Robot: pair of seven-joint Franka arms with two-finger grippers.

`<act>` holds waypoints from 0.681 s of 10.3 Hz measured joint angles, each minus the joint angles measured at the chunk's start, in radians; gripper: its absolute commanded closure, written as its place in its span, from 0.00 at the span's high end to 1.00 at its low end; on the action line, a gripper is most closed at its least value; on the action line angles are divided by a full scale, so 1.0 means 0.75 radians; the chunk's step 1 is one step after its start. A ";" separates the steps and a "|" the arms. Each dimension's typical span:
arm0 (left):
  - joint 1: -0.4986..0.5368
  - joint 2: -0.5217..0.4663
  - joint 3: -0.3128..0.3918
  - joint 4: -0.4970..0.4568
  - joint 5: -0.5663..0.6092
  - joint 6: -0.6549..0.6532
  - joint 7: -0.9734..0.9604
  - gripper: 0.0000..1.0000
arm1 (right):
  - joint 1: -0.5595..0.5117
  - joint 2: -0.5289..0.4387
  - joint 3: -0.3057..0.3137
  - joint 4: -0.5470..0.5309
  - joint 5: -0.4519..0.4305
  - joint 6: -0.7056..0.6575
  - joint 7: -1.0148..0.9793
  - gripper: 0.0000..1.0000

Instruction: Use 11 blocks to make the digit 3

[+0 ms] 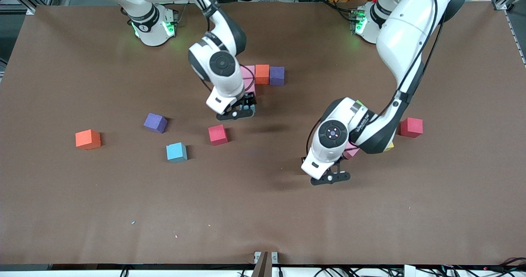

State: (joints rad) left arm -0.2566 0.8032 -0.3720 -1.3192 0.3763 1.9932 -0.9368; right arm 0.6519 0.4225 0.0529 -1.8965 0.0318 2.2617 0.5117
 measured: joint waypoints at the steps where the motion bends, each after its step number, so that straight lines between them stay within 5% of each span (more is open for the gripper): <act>1: -0.006 -0.024 -0.030 0.000 0.000 -0.066 -0.159 0.00 | -0.038 0.000 -0.001 0.002 0.000 0.002 -0.089 1.00; 7: -0.013 -0.071 -0.141 -0.075 -0.083 -0.182 -1.180 0.00 | -0.198 0.010 -0.005 0.019 -0.016 0.010 -0.542 1.00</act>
State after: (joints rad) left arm -0.2663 0.7496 -0.4775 -1.3758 0.3143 1.8564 -1.8219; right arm 0.5030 0.4299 0.0488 -1.8824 0.0196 2.2688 0.1055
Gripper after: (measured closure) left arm 0.467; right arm 0.000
